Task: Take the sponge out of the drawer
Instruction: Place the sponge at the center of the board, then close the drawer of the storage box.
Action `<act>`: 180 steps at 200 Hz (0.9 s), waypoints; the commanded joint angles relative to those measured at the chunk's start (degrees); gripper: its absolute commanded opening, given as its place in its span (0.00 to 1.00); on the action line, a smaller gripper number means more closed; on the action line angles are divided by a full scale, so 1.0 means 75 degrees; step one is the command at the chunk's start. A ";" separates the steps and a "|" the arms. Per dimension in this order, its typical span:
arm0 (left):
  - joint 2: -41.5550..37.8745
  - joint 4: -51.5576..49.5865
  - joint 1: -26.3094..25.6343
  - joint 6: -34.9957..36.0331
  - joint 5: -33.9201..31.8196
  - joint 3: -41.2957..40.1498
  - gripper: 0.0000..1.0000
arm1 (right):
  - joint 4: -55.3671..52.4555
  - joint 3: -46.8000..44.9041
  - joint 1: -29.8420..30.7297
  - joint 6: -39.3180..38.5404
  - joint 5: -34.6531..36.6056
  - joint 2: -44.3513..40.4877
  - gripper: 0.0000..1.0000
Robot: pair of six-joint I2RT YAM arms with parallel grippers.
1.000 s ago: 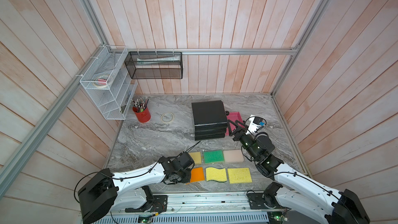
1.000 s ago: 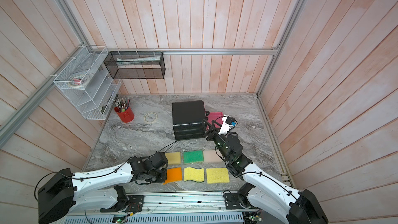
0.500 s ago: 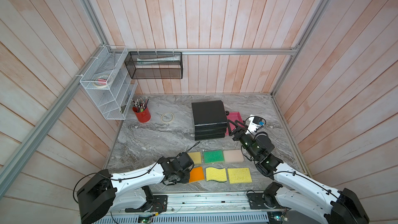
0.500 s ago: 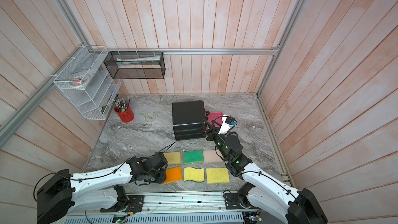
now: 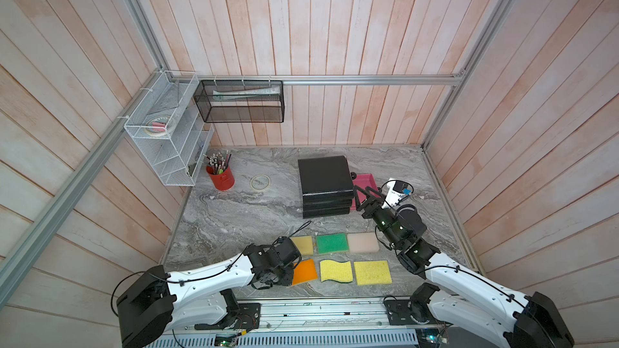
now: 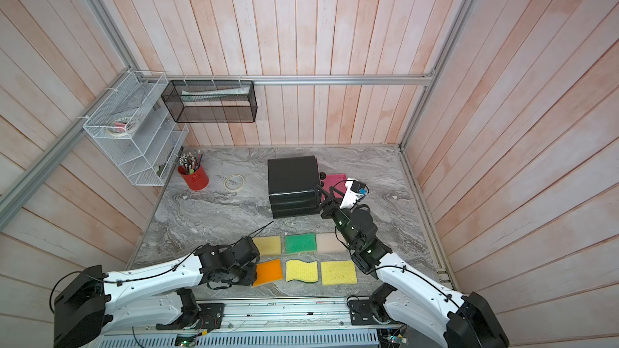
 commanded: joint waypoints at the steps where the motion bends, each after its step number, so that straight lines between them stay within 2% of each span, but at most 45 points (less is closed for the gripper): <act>1: -0.0244 -0.0400 -0.0034 0.0036 -0.0336 0.0366 0.47 | 0.0141 -0.0013 -0.0058 0.0022 -0.0085 0.0071 0.72; 30: -0.0330 -0.0543 -0.0029 0.0047 -0.0452 0.0507 0.48 | 0.0120 0.0037 -0.0071 0.0011 -0.0086 0.0112 0.72; 54: -0.0418 -0.0569 -0.0039 0.0150 -0.0429 0.0693 0.57 | 0.0061 0.0082 -0.0088 -0.0024 -0.0062 0.0135 0.72; 111: -0.0558 -0.0818 -0.0043 0.0335 -0.0690 0.1104 0.58 | -0.0064 0.0168 -0.0224 -0.0095 -0.0068 0.0197 0.72; 129: -0.0757 -0.0635 -0.0040 0.0438 -0.0991 0.1365 0.60 | -0.0401 0.0248 -0.0405 -0.0173 0.0102 0.0168 0.72; 146: -0.1013 0.0181 -0.0031 0.0717 -0.1281 0.1461 0.63 | -0.0837 0.0362 -0.0831 -0.0167 0.0045 0.0167 0.75; 156: -0.1141 0.0891 -0.0014 0.0913 -0.1432 0.1389 0.68 | -0.1189 0.0474 -0.1199 -0.0162 -0.0194 0.0206 0.79; 161: -0.1168 0.1252 0.0016 0.0996 -0.1458 0.1354 0.72 | -0.1389 0.0540 -0.1348 -0.0157 -0.0283 0.0234 0.87; 172: -0.1174 0.1937 0.0130 0.1212 -0.1438 0.1260 0.99 | -0.1718 0.0577 -0.1650 -0.0153 -0.0279 0.0231 0.90; 180: -0.1124 0.2290 0.0237 0.1332 -0.1458 0.1249 1.00 | -0.1861 0.0555 -0.1843 -0.0148 -0.0258 0.0196 0.91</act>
